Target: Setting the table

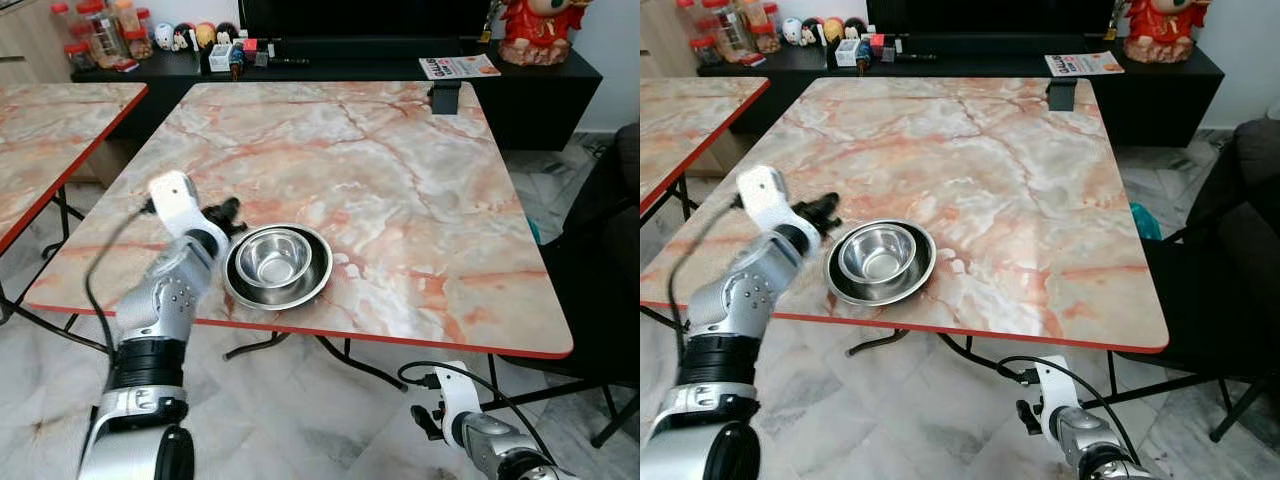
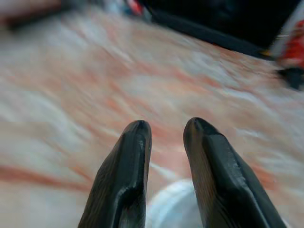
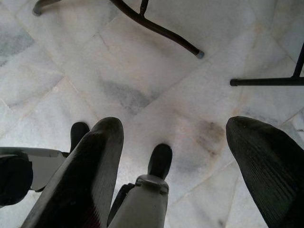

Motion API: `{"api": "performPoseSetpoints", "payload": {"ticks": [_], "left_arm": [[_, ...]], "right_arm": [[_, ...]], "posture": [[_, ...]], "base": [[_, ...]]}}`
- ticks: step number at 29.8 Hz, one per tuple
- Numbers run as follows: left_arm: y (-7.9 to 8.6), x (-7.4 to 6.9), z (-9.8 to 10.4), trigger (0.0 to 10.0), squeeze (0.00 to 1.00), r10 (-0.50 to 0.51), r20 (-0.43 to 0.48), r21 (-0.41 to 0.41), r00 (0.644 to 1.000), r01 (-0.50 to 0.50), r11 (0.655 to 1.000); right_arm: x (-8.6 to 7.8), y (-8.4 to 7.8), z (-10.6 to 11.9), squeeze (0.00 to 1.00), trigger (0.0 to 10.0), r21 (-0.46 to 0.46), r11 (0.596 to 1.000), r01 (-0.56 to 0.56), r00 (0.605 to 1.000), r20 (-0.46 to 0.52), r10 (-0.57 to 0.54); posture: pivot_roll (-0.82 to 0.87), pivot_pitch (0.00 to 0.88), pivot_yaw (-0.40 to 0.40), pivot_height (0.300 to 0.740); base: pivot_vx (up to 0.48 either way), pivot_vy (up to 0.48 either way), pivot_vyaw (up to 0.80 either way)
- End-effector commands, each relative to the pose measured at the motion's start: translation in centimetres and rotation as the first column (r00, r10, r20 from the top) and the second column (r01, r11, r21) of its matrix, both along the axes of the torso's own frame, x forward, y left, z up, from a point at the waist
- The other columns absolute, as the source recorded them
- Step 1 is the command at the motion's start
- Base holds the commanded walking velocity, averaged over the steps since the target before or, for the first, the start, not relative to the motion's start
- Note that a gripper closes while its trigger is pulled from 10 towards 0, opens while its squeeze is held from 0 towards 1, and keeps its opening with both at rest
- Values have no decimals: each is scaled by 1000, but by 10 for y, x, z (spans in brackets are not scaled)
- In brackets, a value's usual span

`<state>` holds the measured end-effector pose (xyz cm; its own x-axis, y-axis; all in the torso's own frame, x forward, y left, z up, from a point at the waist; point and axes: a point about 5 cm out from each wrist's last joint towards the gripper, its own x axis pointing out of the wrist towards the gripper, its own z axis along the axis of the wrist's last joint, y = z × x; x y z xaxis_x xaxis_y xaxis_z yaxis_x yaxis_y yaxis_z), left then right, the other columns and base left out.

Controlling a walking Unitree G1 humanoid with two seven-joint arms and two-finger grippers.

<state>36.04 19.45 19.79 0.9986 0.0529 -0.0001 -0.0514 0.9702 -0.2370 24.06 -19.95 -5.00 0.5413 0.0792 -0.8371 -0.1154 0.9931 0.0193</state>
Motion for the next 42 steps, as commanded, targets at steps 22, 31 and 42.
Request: {"api": "performPoseSetpoints", "payload": {"ticks": [22,31,42], "left_arm": [[128,-85,-68,10000,0,561,-99,657,822,-370,657],[128,-133,-148,10000,0,568,-495,656,657,-145,740],[86,-119,-181,10000,0,377,-610,530,697,5,848]], "right_arm": [[1,2,1,0,10000,2,1000,8,1000,13,-8],[2,1,1,0,10000,2,1000,7,1000,9,-7],[3,2,2,0,10000,1,1000,7,1000,9,-7]], "posture": [[-9,25,71,740],[-8,54,74,740],[-14,52,69,740]], "base": [[0,0,0],[0,0,0],[0,0,0]]}}
